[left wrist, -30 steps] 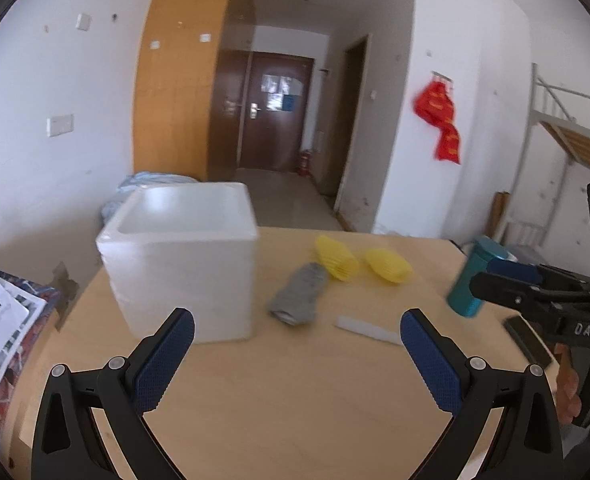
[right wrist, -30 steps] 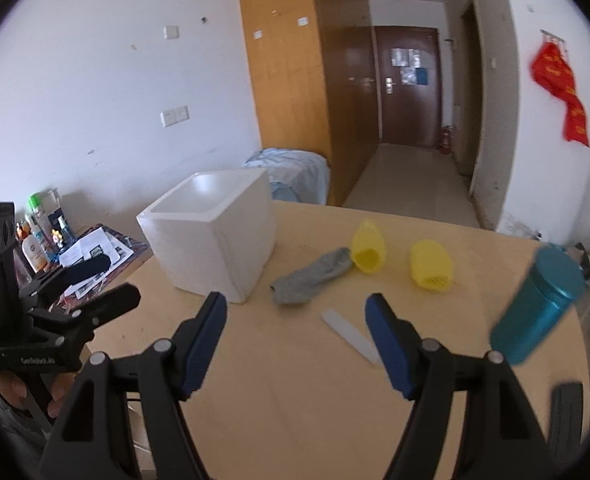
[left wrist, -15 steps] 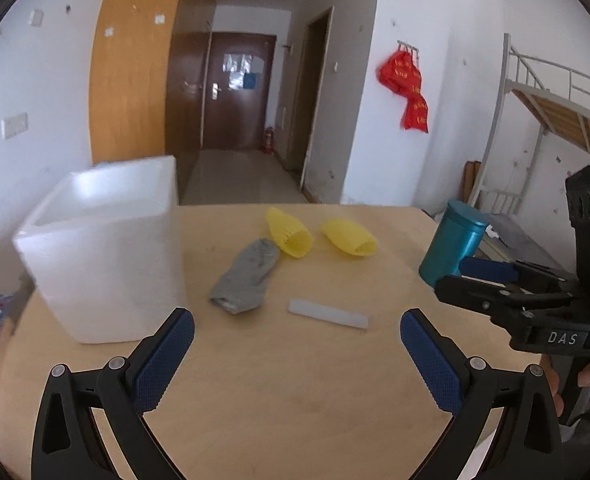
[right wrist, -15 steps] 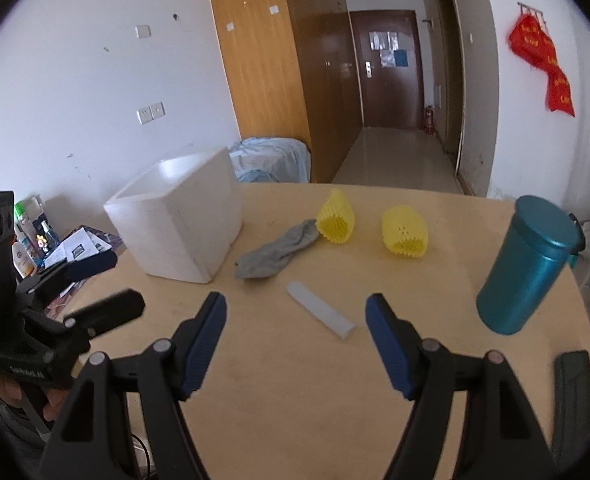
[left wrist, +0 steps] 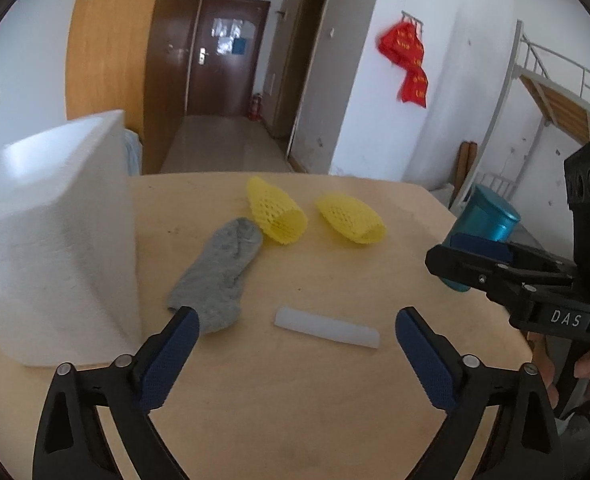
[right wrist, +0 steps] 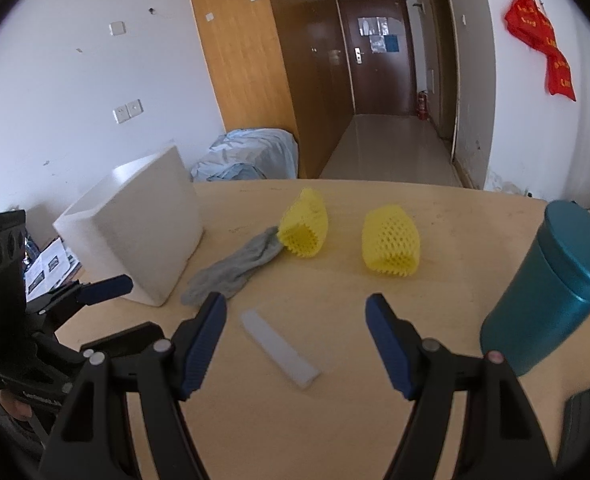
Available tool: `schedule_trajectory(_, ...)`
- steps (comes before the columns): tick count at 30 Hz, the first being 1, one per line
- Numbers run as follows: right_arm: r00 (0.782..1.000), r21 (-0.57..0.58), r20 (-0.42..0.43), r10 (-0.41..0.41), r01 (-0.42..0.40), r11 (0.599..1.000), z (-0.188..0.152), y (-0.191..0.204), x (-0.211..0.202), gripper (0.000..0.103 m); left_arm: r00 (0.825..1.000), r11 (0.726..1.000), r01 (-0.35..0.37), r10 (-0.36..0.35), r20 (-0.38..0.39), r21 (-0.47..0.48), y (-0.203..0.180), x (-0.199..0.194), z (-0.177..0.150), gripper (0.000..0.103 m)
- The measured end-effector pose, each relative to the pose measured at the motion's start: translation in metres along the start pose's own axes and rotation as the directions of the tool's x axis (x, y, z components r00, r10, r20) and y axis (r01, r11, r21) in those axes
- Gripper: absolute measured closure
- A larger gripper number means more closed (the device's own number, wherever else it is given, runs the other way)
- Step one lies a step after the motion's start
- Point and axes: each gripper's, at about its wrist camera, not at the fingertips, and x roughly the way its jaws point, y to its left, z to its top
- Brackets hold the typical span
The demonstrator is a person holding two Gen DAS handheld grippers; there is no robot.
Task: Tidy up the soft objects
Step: 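Reach the left tool down toward the grey sock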
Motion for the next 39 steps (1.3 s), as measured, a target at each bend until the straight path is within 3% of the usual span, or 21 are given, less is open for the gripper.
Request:
schedule_trajectory(3, 1.000, 0.003, -0.001, -0.008, 0.008, 1.000, 0.005, -0.006, 0.007, 0.027, 1.000, 1.000, 0.001, -0.001, -0.010, 0.006, 0.001, 0.012, 0.005, 0.007)
schedule_trajectory(6, 1.000, 0.004, -0.005, -0.009, 0.009, 1.000, 0.010, -0.011, 0.014, 0.027, 0.999, 0.999, 0.033, -0.033, -0.036, -0.003, 0.004, 0.023, 0.007, 0.016)
schedule_trajectory(11, 1.000, 0.001, -0.022, -0.022, 0.022, 1.000, 0.017, -0.017, 0.036, 0.027, 0.998, 1.000, 0.016, -0.016, -0.053, 0.000, 0.009, 0.040, 0.011, 0.018)
schedule_trajectory(16, 0.997, -0.019, -0.048, -0.055, 0.054, 0.998, 0.022, -0.022, 0.062, 0.027, 0.998, 1.000, -0.016, 0.014, -0.059, -0.024, 0.016, 0.056, 0.015, 0.018)
schedule_trajectory(21, 0.996, -0.002, -0.058, -0.066, 0.066, 0.998, 0.026, -0.032, 0.074, 0.027, 0.994, 0.996, -0.089, 0.088, -0.065, -0.001, 0.018, 0.071, 0.020, 0.018)
schedule_trajectory(39, 0.984, -0.018, -0.084, -0.154, 0.153, 0.988, 0.032, -0.053, 0.101, 0.027, 0.977, 0.985, -0.174, 0.170, -0.126, -0.021, 0.048, 0.113, 0.020, 0.019)
